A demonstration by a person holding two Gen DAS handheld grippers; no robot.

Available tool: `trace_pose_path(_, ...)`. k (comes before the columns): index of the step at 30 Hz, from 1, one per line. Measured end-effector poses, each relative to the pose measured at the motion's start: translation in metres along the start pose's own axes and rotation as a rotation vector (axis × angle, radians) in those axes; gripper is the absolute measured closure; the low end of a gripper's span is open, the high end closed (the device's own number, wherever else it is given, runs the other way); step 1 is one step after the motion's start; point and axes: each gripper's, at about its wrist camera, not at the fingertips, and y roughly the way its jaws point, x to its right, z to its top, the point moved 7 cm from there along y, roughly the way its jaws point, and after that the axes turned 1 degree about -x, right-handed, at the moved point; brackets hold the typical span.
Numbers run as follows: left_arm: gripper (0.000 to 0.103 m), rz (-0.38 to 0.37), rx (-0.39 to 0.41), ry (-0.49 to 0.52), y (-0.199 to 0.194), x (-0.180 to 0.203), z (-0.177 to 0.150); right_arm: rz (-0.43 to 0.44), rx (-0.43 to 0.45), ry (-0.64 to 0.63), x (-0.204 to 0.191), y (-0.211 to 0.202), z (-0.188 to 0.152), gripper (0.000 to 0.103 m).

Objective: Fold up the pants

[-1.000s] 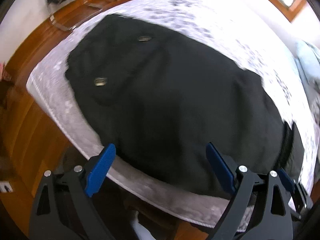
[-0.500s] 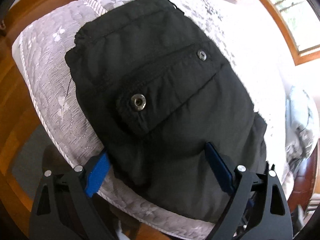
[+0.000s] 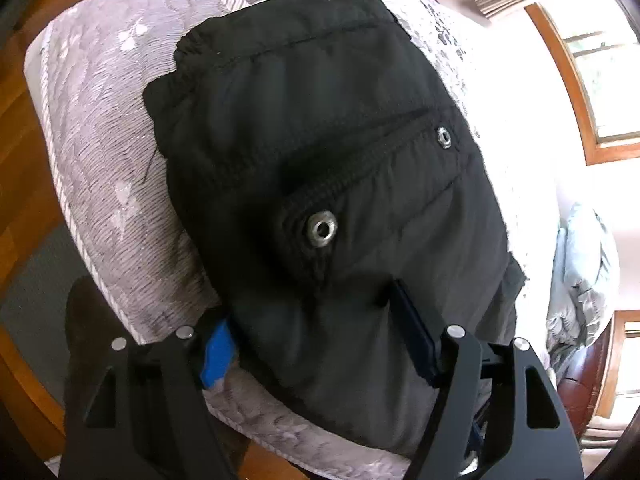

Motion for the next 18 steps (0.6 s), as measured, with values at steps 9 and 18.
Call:
trace_pose_path(9,0.093,0.02,0.097,0.079,-0.028,0.019,-0.003,-0.001,-0.009,0.008,-0.002,0.003,0.001,0.037)
trace_pose_path(18,0.095,0.024,0.271,0.36,-0.069,0.094,-0.032,0.016,0.047,0.085,0.018,-0.017,0.002,0.036)
